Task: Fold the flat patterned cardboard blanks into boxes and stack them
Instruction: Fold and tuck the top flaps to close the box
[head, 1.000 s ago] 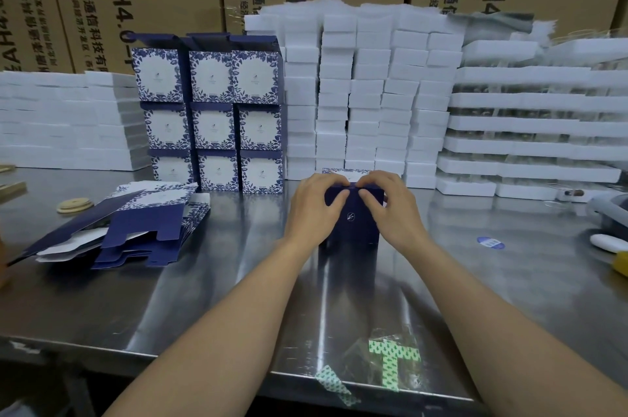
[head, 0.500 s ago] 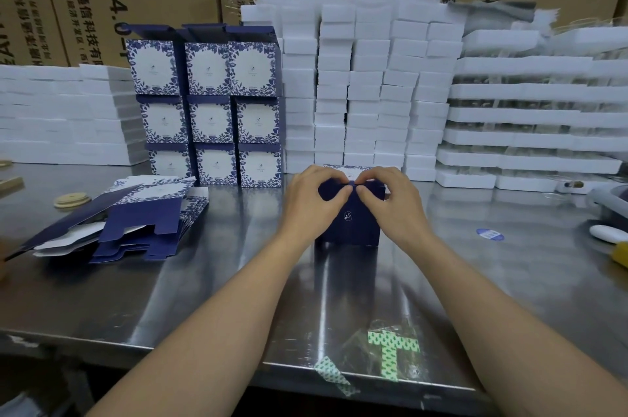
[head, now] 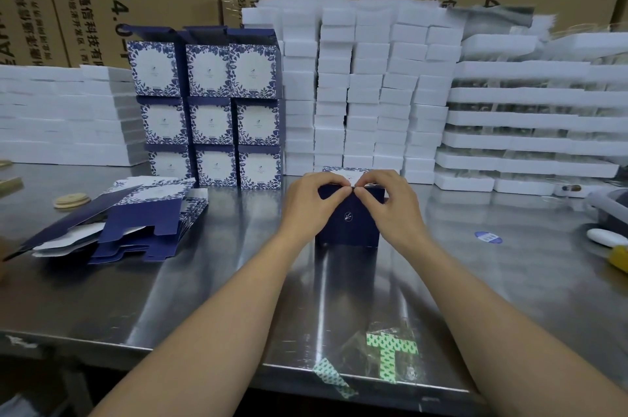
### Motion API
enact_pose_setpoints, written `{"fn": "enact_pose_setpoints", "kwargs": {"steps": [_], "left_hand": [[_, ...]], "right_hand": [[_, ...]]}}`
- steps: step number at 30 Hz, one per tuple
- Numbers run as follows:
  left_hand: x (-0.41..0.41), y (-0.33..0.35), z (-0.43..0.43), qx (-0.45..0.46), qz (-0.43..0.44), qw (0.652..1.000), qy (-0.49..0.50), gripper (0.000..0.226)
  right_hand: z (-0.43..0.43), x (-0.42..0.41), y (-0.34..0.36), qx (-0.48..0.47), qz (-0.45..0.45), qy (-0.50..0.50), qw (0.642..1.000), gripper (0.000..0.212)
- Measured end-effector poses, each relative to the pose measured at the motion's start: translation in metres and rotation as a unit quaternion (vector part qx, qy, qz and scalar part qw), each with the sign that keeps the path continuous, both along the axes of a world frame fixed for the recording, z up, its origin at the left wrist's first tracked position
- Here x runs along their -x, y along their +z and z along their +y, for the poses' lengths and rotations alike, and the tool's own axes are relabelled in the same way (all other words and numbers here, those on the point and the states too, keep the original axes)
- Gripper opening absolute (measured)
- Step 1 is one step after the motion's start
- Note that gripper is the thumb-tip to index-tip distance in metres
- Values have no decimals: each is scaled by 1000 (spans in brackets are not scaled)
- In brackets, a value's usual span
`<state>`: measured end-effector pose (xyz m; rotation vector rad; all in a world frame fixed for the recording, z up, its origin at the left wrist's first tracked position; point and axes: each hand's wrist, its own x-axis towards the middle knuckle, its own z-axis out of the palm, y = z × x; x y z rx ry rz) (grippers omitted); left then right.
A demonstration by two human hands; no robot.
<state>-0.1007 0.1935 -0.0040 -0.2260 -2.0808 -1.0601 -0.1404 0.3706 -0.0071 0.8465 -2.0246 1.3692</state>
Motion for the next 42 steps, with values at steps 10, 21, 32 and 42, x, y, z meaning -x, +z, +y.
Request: {"fn": "enact_pose_setpoints", "kwargs": {"steps": [10, 21, 32, 42], "left_hand": [[-2, 1, -4, -45, -22, 998, -38, 5], [3, 2, -22, -80, -19, 994, -77, 7], [-2, 3, -33, -116, -29, 988, -103, 13], [0, -2, -40, -151, -45, 980, -118, 17]], "right_hand": [[6, -1, 1, 33, -44, 34, 998, 13], [14, 3, 2, 57, -69, 59, 994, 9], [24, 7, 3, 63, -80, 67, 992, 9], [29, 11, 1, 62, -78, 71, 992, 11]]}}
